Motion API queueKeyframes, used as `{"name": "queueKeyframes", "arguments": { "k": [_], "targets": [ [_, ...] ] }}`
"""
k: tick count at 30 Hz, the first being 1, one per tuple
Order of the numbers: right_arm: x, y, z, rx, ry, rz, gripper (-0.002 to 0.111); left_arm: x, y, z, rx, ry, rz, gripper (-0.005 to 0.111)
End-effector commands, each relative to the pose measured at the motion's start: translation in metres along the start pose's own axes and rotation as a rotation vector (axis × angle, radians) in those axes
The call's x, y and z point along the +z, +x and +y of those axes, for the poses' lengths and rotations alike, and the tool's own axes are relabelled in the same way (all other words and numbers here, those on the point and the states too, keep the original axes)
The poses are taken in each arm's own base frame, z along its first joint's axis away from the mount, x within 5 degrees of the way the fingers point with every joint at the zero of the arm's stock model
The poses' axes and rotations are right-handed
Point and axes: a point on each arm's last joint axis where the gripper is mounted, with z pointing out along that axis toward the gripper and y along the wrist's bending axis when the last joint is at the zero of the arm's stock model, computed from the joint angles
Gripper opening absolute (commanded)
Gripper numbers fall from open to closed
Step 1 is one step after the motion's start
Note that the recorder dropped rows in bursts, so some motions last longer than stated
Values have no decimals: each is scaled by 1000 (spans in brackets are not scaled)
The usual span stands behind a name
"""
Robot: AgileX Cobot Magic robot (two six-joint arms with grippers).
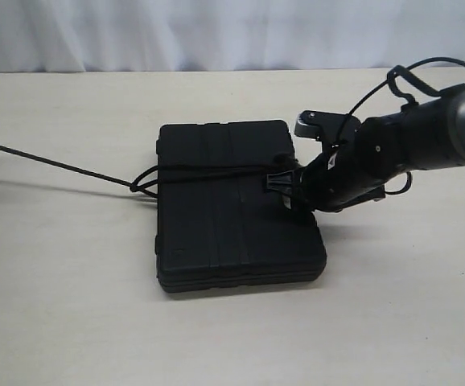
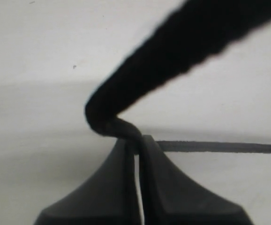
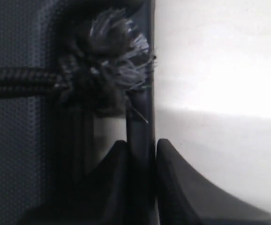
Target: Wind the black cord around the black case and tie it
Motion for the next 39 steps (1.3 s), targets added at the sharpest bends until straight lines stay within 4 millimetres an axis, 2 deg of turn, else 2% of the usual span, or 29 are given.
{"name": "queueKeyframes", "arguments": {
  "k": [1,6,11,15,17,22,26,30,35,36,37,38,39],
  "targets": [
    [0,-4,-28,108,49,37,4,-6,-1,14,-7,-160,-3,0],
    [0,-6,-31,115,51,33,4,-6,0,17,-4,-188,7,0],
    [0,-6,-31,131,49,29,4,20,14,22,-6,-203,60,0],
    [0,-6,-31,132,50,31,4,11,10,28,27,-279,81,0],
    [0,-6,-31,139,49,29,4,9,11,33,-15,-336,86,0],
    [0,-10,-28,171,29,-13,5,12,6,26,-105,-256,27,0],
    [0,-12,-28,173,21,-33,5,11,-1,20,-83,-181,-26,0],
    [0,-12,-18,150,-2,-66,5,-20,-27,-1,-109,31,-103,0],
    [-1,-16,4,101,-67,-166,5,-50,-45,-55,81,473,-233,0],
    [-1,-18,5,92,-71,-175,7,-52,-46,-66,94,500,-244,0],
    [-3,-22,6,60,-64,-174,13,-57,-47,-94,196,467,-235,0],
    [-4,-24,5,60,-61,-172,17,-60,-46,-110,265,406,-226,0],
    [-5,-27,4,66,-53,-160,25,-64,-43,-143,374,256,-202,0]
  ]
}}
